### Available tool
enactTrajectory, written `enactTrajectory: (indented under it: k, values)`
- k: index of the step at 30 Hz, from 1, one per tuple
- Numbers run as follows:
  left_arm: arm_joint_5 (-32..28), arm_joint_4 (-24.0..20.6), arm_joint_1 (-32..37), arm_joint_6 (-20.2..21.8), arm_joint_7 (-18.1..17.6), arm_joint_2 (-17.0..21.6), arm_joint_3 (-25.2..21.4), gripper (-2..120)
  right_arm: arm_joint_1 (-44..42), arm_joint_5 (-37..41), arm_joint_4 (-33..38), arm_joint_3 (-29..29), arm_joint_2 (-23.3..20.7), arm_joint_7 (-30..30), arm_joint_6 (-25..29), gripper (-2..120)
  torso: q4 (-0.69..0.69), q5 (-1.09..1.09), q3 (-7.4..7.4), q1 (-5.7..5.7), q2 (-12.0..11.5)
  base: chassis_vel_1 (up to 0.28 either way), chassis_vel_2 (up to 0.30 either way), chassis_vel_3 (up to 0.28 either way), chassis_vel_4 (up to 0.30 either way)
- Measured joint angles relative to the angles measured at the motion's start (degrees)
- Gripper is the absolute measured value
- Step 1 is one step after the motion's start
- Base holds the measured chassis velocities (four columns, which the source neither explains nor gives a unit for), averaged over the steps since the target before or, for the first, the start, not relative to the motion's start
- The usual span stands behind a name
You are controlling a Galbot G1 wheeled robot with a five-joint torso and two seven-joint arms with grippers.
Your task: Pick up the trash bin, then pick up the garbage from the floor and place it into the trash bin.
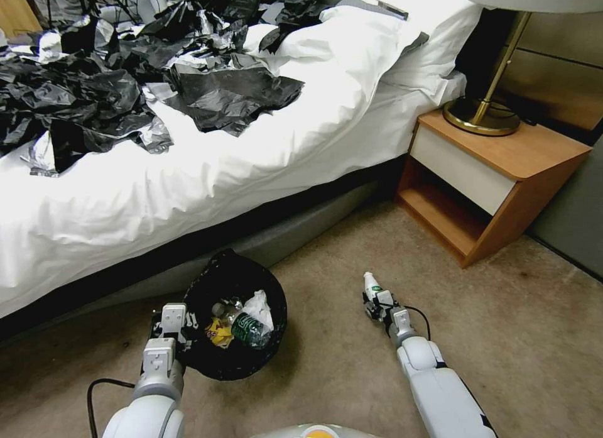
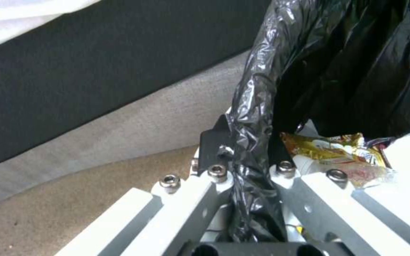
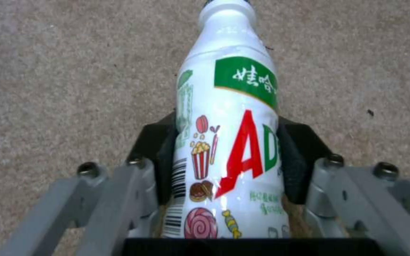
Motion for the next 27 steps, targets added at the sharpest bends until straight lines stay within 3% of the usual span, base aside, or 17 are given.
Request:
enactTrajectory:
  k: [14,20,27]
  values:
    - [-0.11,0.29,-0.36,0.12,0.00,0.08,0.01,0,-0.69,0.23,2.69,-0.70,-0.72,0.68,0.18,17,0.01,0.02,0.00,0.00,0.00,0.000,0.000,0.000,0.000]
    - [0.14,0.70,-0.32,0.06,-0.08,0.15,0.31,0,-3.96,4.07,13.07,-3.55,-2.31,1.86,0.16,16,0.00,0.02,0.00,0.00,0.00,0.000,0.000,0.000,0.000]
    - [0.65,0.79,-0.16,0.01,-0.14,0.04,0.90,0,-10.73,7.84,35.74,-9.22,-4.13,-1.95,7.60,15,0.01,0.01,0.00,0.00,0.00,0.000,0.000,0.000,0.000]
